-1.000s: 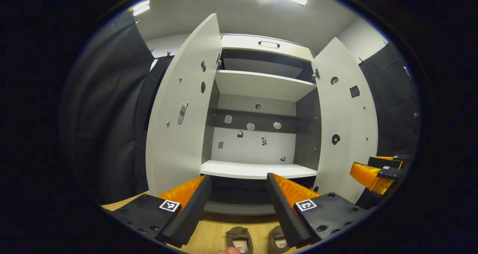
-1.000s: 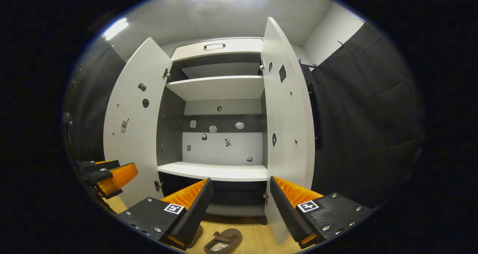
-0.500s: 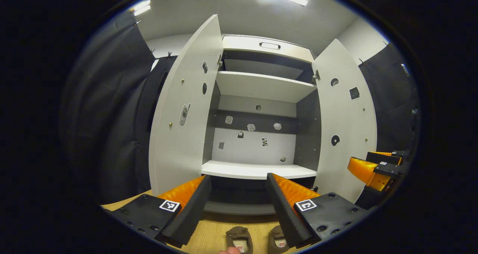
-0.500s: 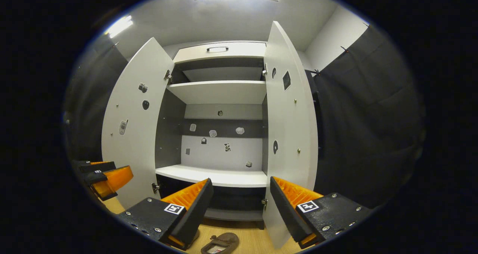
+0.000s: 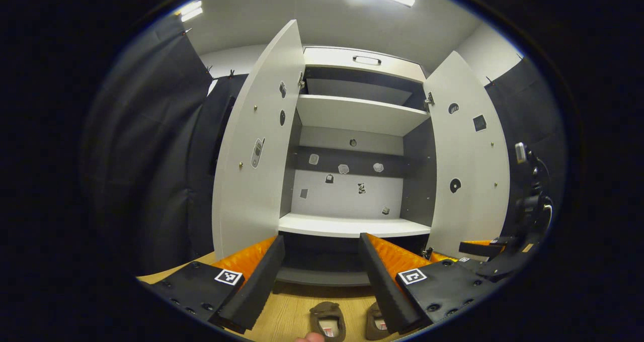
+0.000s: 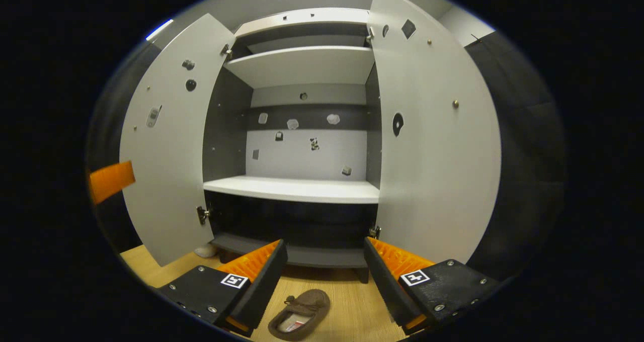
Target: Grab one shoe with the right hand and put it into the shoe cabinet, grab the other shoe with the left hand and put it into the shoe cabinet; then close the right door with the right hand and the left door with the left hand.
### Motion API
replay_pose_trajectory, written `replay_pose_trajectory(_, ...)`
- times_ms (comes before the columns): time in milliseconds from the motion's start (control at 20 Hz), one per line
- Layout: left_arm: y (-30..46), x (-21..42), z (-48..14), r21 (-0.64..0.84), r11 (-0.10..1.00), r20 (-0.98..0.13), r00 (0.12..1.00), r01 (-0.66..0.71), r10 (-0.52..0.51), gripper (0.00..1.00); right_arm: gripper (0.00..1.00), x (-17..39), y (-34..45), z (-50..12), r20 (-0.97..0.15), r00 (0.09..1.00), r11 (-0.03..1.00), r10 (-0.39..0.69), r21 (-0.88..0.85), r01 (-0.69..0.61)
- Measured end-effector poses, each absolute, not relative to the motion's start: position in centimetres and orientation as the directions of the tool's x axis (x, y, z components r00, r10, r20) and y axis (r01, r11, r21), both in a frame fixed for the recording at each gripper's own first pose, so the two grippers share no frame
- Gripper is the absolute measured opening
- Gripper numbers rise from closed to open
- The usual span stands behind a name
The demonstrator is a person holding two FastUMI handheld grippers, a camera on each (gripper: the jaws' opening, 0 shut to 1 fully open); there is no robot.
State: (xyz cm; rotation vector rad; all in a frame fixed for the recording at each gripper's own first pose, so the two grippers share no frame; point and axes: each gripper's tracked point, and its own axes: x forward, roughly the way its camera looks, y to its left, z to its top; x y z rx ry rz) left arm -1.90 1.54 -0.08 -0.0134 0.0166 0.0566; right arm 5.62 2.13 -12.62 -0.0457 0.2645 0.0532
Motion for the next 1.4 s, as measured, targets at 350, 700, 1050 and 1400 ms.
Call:
replay_pose_trajectory(350, 2.4, -2.0, -0.3, -0.011, 0.997, -0.017, 0.997, -0.077, 0.076, 0.96, 0.95, 4.7, 2.2, -27.1, -0.536, 0.844, 0.997, 0.02, -0.053, -0.057)
replay_pose_trajectory(700, 3.2, -1.9, -0.7, -0.021, 0.995, -0.016, 0.995, -0.097, 0.097, 0.96, 0.95, 2.3, 1.8, -33.8, -0.681, 0.732, 0.993, -0.008, -0.094, -0.077)
replay_pose_trajectory(1050, 3.8, -2.1, -1.1, -0.025, 0.993, -0.026, 0.994, -0.111, 0.111, 0.96, 0.95, 3.2, 0.6, -37.8, -0.73, 0.682, 0.988, -0.055, -0.136, -0.066)
replay_pose_trajectory(1400, 4.5, -2.5, -1.0, 0.006, 0.992, -0.029, 0.991, -0.128, 0.128, 0.96, 0.8, 5.0, 0.5, -41.2, -0.784, 0.619, 0.995, -0.045, -0.093, -0.046)
